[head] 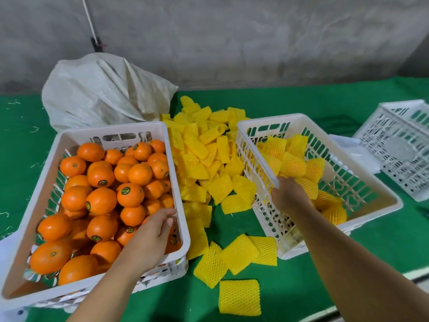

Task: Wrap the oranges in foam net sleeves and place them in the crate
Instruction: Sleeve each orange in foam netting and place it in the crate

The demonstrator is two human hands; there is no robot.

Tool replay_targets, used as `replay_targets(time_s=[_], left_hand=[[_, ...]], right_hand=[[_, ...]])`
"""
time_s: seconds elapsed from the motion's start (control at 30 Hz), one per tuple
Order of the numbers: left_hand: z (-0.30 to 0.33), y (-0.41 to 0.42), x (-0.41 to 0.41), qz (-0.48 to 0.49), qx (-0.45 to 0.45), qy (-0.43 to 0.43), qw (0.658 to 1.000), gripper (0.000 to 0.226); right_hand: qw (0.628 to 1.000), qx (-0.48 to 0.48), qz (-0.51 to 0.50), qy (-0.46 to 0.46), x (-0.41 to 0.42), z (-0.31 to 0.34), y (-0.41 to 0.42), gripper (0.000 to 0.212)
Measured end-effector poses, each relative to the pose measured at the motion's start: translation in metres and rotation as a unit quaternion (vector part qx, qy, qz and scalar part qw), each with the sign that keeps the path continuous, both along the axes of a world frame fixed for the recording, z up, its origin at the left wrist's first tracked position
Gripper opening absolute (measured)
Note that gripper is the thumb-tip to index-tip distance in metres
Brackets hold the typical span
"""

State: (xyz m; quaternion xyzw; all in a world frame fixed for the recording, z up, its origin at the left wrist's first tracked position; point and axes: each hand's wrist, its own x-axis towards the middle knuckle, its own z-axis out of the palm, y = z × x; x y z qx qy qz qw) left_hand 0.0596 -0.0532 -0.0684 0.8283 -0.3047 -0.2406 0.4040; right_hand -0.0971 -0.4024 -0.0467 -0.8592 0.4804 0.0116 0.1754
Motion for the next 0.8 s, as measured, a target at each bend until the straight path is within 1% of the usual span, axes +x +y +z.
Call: replay_targets(time_s=[0.03, 0.07, 0.17, 0.23, 0.47, 0.63, 0.7, 0.77, 0.8], left_hand=[[-0.001, 0.000, 0.000, 0.000, 0.013, -0.002, 1.000, 0.028], [-0.001, -0.001, 0.001, 0.002, 0.027, -0.012, 1.000, 0.029], [0.003, -0.005, -0.004, -0.004, 0.080, -0.085, 0.993, 0.031], [0.006, -0.006, -0.007, -0.006, 0.098, -0.130, 0.987, 0.031], [0.013, -0.007, -0.013, -0.017, 0.088, -0.168, 0.982, 0.015], [0.019, -0.007, -0.017, -0.028, 0.096, -0.163, 0.982, 0.017], [0.020, -0.007, -0.019, -0.040, 0.105, -0.159, 0.981, 0.020], [0.021, -0.008, -0.020, -0.064, 0.111, -0.123, 0.984, 0.025], [0.021, -0.008, -0.020, -0.079, 0.113, -0.083, 0.987, 0.030]], right_hand=[[1.000, -0.004, 0.012, 0.005, 0.003, 0.001, 0.001, 0.038], [1.000, 0.004, 0.021, 0.001, 0.005, 0.001, 0.002, 0.034], [0.998, 0.054, 0.023, -0.026, 0.006, 0.005, 0.004, 0.033], [0.997, 0.059, 0.022, -0.036, 0.007, 0.008, 0.006, 0.034], [0.997, 0.062, 0.027, -0.043, 0.015, 0.012, 0.016, 0.028], [0.996, 0.013, 0.082, -0.022, 0.033, -0.002, 0.054, 0.027], [0.994, 0.015, 0.102, -0.029, 0.039, -0.008, 0.067, 0.026], [0.993, 0.026, 0.106, -0.043, 0.042, -0.008, 0.073, 0.026], [0.993, 0.034, 0.101, -0.049, 0.043, -0.007, 0.074, 0.027]])
